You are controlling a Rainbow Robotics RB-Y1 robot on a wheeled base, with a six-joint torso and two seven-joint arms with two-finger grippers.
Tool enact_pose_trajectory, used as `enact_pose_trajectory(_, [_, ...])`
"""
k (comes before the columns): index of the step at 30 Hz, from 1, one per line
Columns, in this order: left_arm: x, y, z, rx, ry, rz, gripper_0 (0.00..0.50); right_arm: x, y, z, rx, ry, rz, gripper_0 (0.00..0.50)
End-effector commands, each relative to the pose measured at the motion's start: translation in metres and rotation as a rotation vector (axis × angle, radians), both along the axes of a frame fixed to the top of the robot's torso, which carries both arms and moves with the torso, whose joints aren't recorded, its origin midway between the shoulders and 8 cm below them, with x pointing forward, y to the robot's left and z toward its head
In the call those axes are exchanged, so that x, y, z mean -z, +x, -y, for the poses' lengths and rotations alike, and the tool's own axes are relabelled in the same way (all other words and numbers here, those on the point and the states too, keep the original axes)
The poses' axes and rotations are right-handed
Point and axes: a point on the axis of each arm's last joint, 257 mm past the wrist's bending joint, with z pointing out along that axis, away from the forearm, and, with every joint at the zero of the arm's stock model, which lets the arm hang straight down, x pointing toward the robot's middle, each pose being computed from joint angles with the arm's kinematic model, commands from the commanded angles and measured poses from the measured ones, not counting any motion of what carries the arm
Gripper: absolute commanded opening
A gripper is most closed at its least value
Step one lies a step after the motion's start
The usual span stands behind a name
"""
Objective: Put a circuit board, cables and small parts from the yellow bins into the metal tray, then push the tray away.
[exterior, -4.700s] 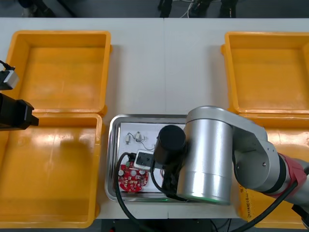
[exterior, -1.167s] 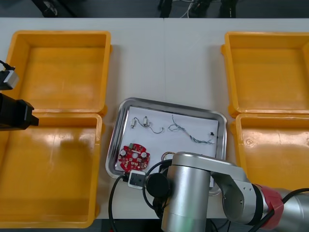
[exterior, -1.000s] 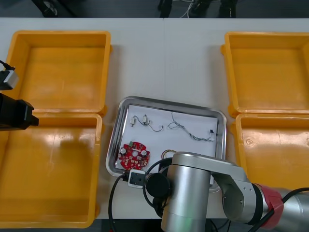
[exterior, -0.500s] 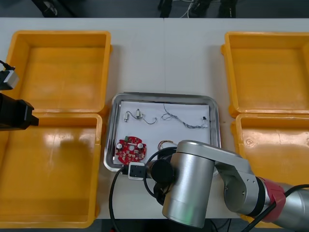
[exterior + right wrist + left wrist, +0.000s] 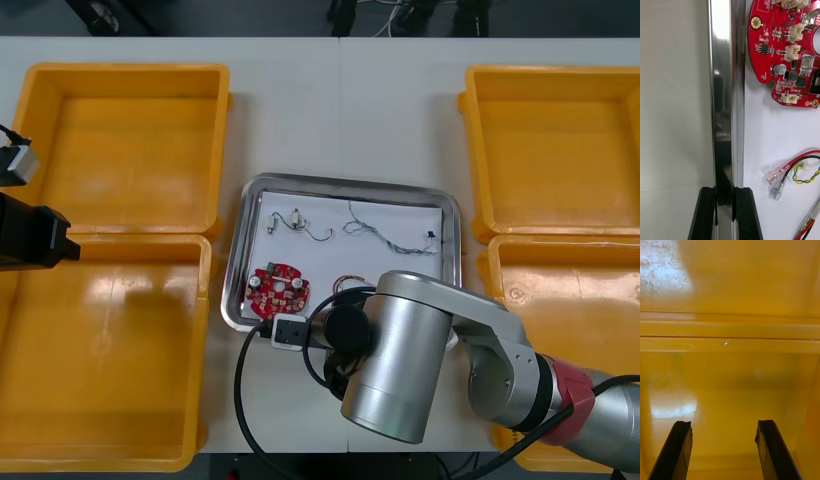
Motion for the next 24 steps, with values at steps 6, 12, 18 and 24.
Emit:
enact_pose_trajectory(6, [-0.011,-0.002,-0.009,0.078,0.060,0.030,0.500,-0.025,0.055,0.001,-0.018,-0.001,0.104,0.000])
enact_pose_trajectory(12, [-0.011,-0.002,-0.009,0.078,0.060,0.030,0.500,-0.029,0.070,-0.001,-0.026,0.002,0.126,0.000])
enact_pose_trajectory(18, [-0.011,-0.002,-0.009,0.078,0.060,0.030,0.500,-0.033,0.081,0.002,-0.025,0.000,0.136,0.000])
enact_pose_trajectory(24, [-0.011,-0.002,-0.009,0.078,0.060,0.030,0.500,-0.037,0.097,0.004,-0.035,0.003,0.156,0.000])
